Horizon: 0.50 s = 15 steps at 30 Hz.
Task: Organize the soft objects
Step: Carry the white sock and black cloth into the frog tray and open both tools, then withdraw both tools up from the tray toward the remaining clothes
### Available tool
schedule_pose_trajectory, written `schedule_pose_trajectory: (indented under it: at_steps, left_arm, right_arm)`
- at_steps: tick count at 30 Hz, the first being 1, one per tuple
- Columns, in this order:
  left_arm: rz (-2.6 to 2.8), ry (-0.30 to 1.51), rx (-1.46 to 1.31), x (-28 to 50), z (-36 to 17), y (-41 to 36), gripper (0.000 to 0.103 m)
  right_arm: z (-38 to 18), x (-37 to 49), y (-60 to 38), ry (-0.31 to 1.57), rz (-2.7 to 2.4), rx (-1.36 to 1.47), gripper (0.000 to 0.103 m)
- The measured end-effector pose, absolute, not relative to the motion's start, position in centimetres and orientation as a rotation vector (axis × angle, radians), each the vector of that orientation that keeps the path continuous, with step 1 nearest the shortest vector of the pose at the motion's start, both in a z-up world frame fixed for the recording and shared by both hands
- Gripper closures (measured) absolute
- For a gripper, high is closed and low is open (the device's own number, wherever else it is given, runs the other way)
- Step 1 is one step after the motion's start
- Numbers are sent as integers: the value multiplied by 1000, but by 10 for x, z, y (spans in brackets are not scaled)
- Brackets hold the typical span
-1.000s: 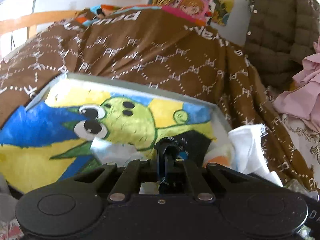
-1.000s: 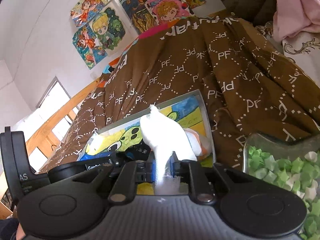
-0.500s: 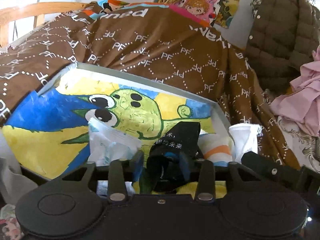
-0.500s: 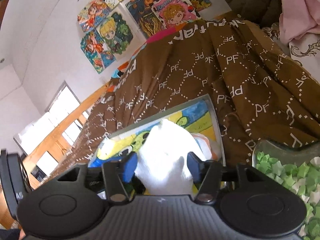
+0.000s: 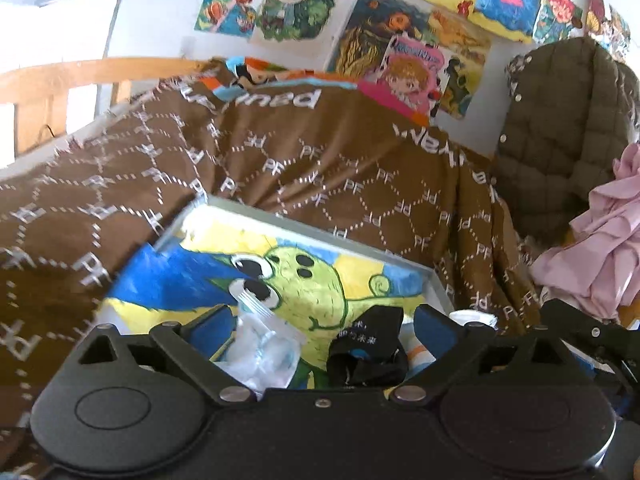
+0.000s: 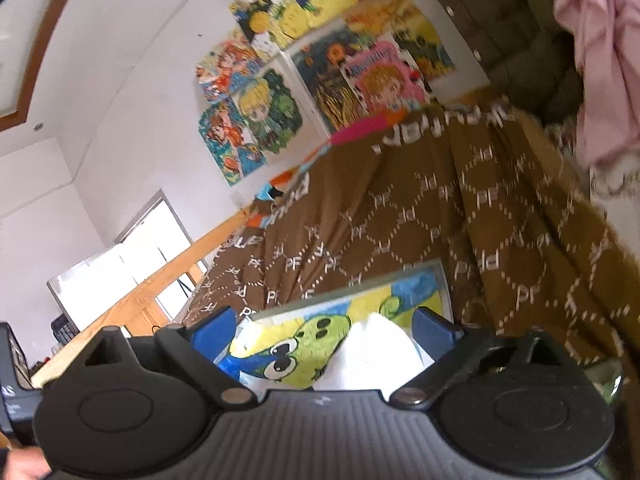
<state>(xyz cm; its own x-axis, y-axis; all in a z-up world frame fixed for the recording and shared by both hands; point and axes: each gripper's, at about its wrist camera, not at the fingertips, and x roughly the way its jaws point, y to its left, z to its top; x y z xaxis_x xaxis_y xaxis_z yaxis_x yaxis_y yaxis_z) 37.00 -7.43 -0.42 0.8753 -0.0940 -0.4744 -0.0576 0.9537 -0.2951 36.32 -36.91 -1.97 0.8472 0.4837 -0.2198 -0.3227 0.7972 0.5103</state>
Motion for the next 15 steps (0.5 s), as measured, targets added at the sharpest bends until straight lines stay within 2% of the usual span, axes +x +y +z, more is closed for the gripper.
schedule_pose_trajectory:
  at_steps: [7, 15]
  left_arm:
    - [-40, 430, -283, 321, 33, -63, 1]
    - [-69, 367, -284, 254, 55, -49, 1]
  right_arm:
    - [3, 319, -364, 296, 451, 375, 1]
    - [39, 259, -359, 203, 469, 386, 0]
